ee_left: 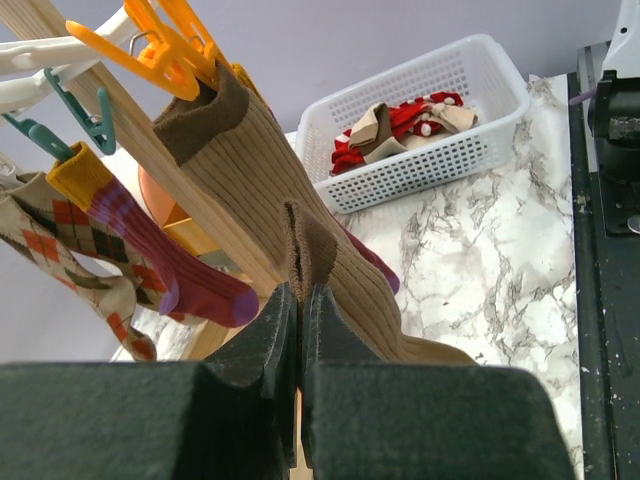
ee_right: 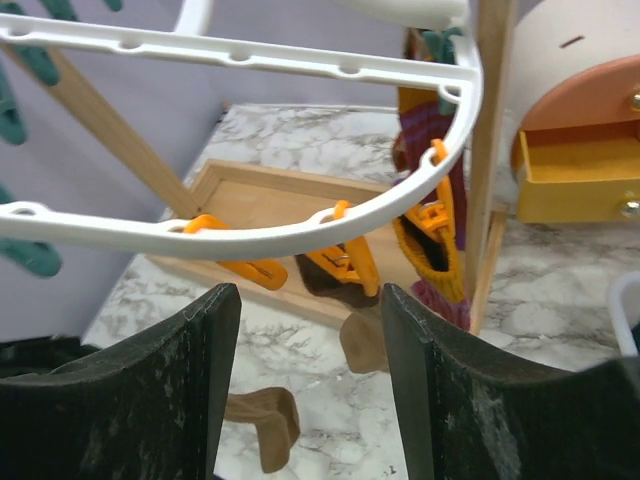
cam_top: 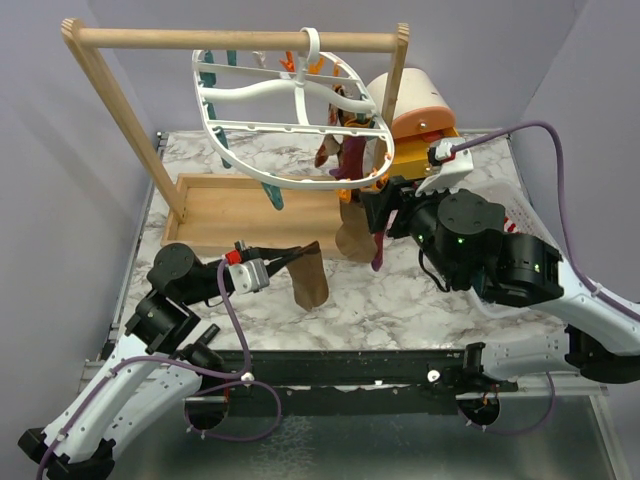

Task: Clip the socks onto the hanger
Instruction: Adjust the hanger on the clothesline.

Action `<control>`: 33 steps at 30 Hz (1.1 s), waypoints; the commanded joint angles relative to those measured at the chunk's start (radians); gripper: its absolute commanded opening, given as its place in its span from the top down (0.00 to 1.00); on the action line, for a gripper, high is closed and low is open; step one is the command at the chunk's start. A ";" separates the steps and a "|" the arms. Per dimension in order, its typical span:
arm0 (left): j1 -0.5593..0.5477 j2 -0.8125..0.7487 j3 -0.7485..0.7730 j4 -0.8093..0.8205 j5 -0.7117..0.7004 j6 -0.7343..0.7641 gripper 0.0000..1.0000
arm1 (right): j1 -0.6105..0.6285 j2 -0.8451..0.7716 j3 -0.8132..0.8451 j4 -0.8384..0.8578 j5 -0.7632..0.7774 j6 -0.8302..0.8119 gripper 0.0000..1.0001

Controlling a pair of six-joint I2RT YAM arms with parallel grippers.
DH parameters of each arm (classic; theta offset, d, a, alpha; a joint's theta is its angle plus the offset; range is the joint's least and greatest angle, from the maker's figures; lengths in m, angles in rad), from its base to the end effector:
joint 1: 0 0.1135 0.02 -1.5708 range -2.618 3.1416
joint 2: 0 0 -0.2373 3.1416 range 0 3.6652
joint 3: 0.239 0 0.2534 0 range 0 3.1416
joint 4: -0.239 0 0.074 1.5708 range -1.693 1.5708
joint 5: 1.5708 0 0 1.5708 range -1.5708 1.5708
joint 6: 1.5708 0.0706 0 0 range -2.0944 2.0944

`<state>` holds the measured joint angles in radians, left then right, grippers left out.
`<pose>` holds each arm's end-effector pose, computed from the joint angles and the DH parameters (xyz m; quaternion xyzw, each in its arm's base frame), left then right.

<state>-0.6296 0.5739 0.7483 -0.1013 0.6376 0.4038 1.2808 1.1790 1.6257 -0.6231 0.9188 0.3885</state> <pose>0.1233 -0.1418 0.3537 0.5190 0.4487 -0.2904 0.6671 0.1226 0.2144 0.4728 -0.0397 0.7427 0.1982 0.6383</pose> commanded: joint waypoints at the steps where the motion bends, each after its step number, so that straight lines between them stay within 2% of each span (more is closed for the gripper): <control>1: 0.001 -0.005 -0.008 0.023 0.004 -0.011 1.00 | -0.001 -0.014 0.011 -0.014 -0.271 -0.042 0.36; 4: 0.001 -0.009 -0.017 0.023 0.000 -0.011 1.00 | 0.000 0.093 0.138 -0.159 -0.340 0.001 0.34; 7: 0.001 -0.013 -0.025 0.021 -0.003 -0.015 1.00 | 0.002 0.153 0.200 -0.214 -0.304 0.034 0.30; 11: 0.001 -0.023 -0.027 0.018 -0.011 -0.016 1.00 | 0.009 0.136 0.114 -0.130 -0.213 0.064 0.25; 18: 0.001 -0.027 -0.024 0.007 -0.024 -0.006 1.00 | 0.060 0.180 0.107 -0.086 -0.001 0.095 0.23; 23: 0.000 -0.023 -0.030 0.010 -0.027 -0.006 1.00 | 0.131 0.196 0.088 0.036 0.151 0.030 0.23; 33: 0.001 -0.036 -0.033 0.014 -0.033 -0.010 1.00 | 0.155 0.243 0.086 0.126 0.267 -0.007 0.32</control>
<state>-0.6296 0.5533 0.7269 -0.0990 0.6209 0.4004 1.4281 1.4147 1.7195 -0.5640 1.0763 0.3992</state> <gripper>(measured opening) 0.036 0.697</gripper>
